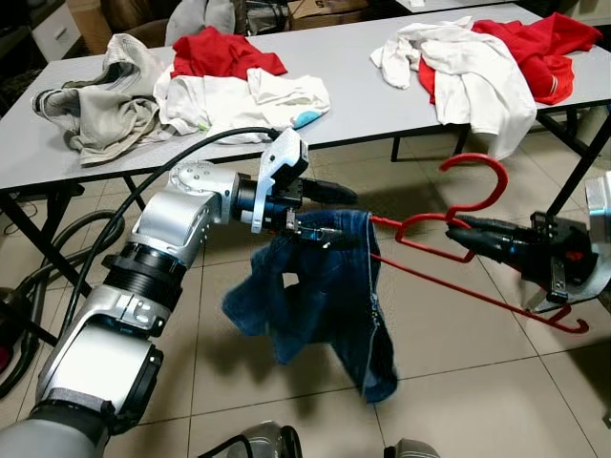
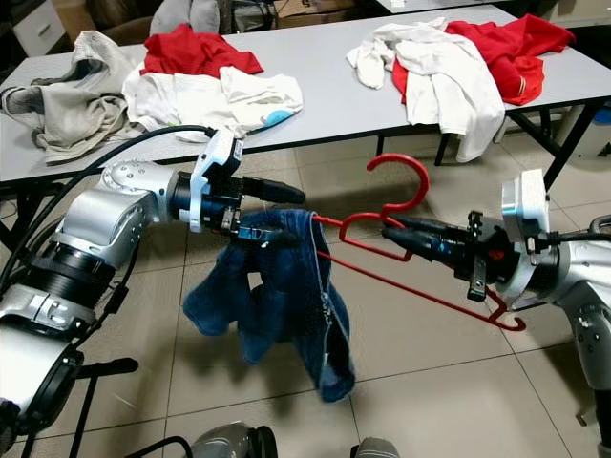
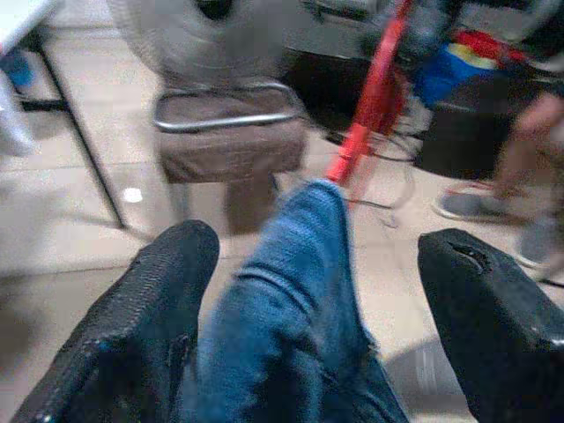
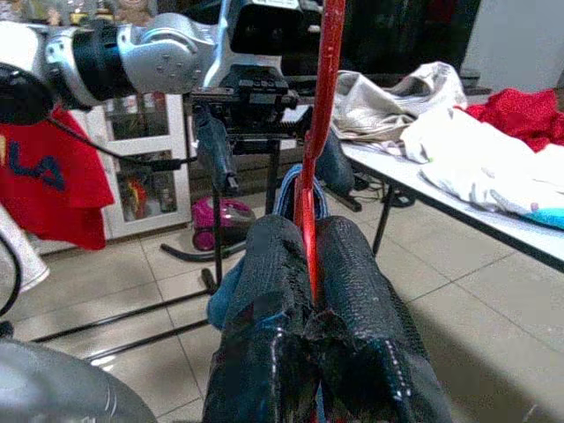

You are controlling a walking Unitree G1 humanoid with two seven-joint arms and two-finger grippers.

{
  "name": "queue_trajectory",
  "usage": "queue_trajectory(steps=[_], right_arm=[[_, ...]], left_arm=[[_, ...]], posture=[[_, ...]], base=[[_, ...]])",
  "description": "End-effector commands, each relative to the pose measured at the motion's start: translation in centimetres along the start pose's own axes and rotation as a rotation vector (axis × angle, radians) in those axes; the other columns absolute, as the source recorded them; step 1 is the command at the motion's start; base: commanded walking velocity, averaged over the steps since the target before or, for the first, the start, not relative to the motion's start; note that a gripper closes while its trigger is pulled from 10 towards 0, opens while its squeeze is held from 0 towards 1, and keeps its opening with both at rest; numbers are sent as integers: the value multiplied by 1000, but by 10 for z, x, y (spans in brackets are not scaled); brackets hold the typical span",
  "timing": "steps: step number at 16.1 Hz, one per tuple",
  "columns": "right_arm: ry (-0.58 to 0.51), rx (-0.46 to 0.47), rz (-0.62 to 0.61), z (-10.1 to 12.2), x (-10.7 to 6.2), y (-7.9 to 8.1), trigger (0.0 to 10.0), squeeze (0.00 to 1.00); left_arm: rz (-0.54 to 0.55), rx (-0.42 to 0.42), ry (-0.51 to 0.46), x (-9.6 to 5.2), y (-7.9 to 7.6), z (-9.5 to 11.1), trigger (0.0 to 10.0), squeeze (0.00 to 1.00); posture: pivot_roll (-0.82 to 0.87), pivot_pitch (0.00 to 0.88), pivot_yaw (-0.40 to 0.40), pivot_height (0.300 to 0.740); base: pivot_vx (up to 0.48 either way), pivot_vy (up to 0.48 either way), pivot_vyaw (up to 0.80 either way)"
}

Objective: Hang hanger

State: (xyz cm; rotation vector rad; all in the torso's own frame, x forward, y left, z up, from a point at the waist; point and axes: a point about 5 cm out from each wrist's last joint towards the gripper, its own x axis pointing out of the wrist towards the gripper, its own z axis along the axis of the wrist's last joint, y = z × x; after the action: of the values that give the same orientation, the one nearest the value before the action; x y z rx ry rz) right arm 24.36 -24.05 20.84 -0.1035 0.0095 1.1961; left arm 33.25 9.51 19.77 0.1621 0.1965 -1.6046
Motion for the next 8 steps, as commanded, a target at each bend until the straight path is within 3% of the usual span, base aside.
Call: queue_trajectory(steps=[1, 8], right_arm=[[-4, -42, 37, 8, 2, 0, 10000, 0], [-3, -38, 88, 13, 5, 0, 10000, 0]], left_arm=[[-40, 5, 44, -5, 0, 1, 0, 0], [-132, -27, 80, -4, -3, -4, 0, 0]], posture=[[-179, 0, 131, 740], [-183, 0, 133, 740]], base=[[0, 0, 0], [0, 0, 0]])
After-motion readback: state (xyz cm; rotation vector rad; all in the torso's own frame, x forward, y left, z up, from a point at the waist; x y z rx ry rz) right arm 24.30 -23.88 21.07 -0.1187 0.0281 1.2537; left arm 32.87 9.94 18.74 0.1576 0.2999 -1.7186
